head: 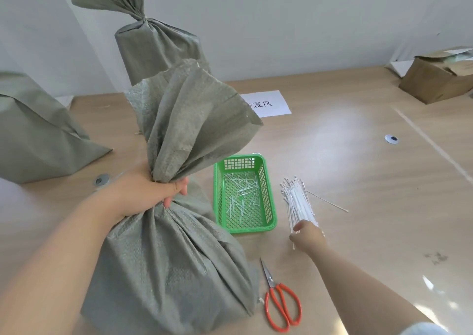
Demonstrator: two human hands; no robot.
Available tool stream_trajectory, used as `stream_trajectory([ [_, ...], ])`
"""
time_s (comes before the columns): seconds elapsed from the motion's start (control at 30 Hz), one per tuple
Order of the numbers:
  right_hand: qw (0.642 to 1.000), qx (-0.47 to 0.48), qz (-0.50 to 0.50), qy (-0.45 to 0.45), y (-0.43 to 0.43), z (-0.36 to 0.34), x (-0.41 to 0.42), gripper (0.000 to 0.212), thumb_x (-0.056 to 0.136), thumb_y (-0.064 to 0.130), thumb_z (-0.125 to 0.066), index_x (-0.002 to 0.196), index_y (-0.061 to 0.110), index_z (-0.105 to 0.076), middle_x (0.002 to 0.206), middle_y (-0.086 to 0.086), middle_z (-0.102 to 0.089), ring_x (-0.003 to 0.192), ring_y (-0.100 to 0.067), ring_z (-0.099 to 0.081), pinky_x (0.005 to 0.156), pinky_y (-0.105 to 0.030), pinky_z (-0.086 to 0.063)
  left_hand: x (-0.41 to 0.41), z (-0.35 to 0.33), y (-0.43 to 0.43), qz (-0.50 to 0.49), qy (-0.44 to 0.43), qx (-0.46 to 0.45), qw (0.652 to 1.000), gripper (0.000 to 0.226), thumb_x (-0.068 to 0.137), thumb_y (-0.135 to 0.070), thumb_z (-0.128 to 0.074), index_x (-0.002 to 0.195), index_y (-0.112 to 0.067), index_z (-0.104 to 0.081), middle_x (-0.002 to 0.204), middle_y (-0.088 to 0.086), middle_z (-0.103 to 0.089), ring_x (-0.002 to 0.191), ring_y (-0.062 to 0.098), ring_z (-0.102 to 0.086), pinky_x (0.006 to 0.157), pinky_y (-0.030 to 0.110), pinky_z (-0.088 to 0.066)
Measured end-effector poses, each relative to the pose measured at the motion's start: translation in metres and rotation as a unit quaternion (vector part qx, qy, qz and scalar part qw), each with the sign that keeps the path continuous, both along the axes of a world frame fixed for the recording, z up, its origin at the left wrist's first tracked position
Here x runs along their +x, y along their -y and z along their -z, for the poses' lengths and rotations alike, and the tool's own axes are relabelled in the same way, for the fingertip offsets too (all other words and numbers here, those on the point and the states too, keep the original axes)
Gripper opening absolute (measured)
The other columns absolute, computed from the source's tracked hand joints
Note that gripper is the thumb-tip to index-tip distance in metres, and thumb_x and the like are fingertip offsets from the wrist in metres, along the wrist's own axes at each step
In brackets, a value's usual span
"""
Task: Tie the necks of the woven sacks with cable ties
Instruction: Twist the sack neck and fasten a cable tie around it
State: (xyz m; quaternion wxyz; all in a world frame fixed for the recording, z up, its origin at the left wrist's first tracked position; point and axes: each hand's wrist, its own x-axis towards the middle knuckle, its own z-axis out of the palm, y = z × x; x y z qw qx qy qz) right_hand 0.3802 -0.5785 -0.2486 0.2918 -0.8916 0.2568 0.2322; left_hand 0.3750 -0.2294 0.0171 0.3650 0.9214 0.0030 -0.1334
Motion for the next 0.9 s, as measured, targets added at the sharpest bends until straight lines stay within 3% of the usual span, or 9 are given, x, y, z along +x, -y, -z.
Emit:
stream_trajectory([
  [0.13,0.998,-0.048,-0.023,-0.015,-0.003,0.016,-0.002,0.023,0.077,0.019,-0.063,0.1,0.02,-0.062,0.092,-0.003,-0.064,0.105,-0.028,-0.06,0.078,-0.027,-0.047,0.002,0.002,0.001,0.003,0.001,0.005,1.0,0.029,0.093,-0.045,-0.065,0.068,-0.034,-0.073,0.059,0.002,-0.067,0.08,0.016,-0.068,0.092,0.031,-0.05],
  [0.27,0.997,-0.078,-0.019,-0.008,-0.004,0.023,-0.005,0.008,0.076,0.012,-0.058,0.084,0.014,-0.059,0.084,-0.01,-0.061,0.086,-0.031,-0.055,0.071,-0.026,-0.045,0.001,0.005,-0.001,-0.005,0.004,-0.003,1.0,0.027,0.092,-0.046,-0.065,0.07,-0.034,-0.074,0.058,-0.001,-0.067,0.091,0.022,-0.07,0.103,0.045,-0.048],
  [0.37,0.996,-0.087,-0.011,0.001,-0.002,0.028,-0.007,0.003,0.072,0.011,-0.057,0.073,0.013,-0.055,0.079,-0.012,-0.061,0.077,-0.029,-0.053,0.066,-0.025,-0.043,-0.002,0.007,-0.003,-0.012,0.006,-0.014,1.0,0.027,0.092,-0.046,-0.065,0.071,-0.032,-0.075,0.058,-0.003,-0.067,0.088,0.019,-0.07,0.104,0.044,-0.048],
  [0.47,0.996,-0.087,-0.009,0.014,-0.006,0.026,-0.009,0.002,0.072,0.011,-0.058,0.072,0.012,-0.057,0.08,-0.012,-0.064,0.087,-0.031,-0.064,0.067,-0.027,-0.049,-0.005,0.006,-0.004,-0.024,0.009,-0.019,0.999,0.031,0.091,-0.048,-0.066,0.069,-0.028,-0.075,0.058,-0.004,-0.067,0.088,0.016,-0.069,0.101,0.04,-0.049],
  [0.6,0.993,-0.113,-0.021,0.027,-0.013,0.02,-0.011,0.012,0.081,0.007,-0.054,0.09,0.011,-0.061,0.1,-0.013,-0.068,0.103,-0.033,-0.062,0.079,-0.032,-0.051,-0.007,0.006,-0.006,-0.029,0.006,-0.025,0.999,0.027,0.091,-0.046,-0.066,0.07,-0.033,-0.075,0.058,-0.002,-0.068,0.089,0.014,-0.069,0.097,0.034,-0.048],
  [0.7,0.989,-0.146,-0.024,0.03,-0.018,0.018,-0.012,0.023,0.086,0.005,-0.048,0.103,0.009,-0.063,0.11,-0.013,-0.067,0.109,-0.033,-0.062,0.085,-0.035,-0.051,-0.009,0.007,-0.006,-0.035,0.008,-0.032,0.999,0.029,0.092,-0.042,-0.067,0.07,-0.025,-0.076,0.058,-0.004,-0.068,0.088,0.006,-0.068,0.092,0.028,-0.047],
  [0.8,0.984,-0.17,-0.036,0.027,-0.023,0.016,-0.013,0.028,0.087,0.004,-0.045,0.106,0.011,-0.064,0.112,-0.012,-0.067,0.11,-0.032,-0.063,0.088,-0.036,-0.051,-0.01,0.006,-0.006,-0.041,0.01,-0.038,0.998,0.032,0.093,-0.039,-0.067,0.073,-0.015,-0.076,0.056,-0.006,-0.067,0.079,-0.003,-0.066,0.084,0.023,-0.044],
  [0.9,0.979,-0.191,-0.064,0.031,-0.025,0.014,-0.013,0.027,0.088,0.004,-0.044,0.106,0.013,-0.063,0.111,-0.009,-0.068,0.108,-0.029,-0.065,0.085,-0.034,-0.051,-0.009,0.007,-0.007,-0.031,0.005,-0.033,0.999,0.029,0.091,-0.043,-0.065,0.071,-0.026,-0.076,0.057,-0.004,-0.067,0.073,-0.008,-0.063,0.085,0.027,-0.045],
])
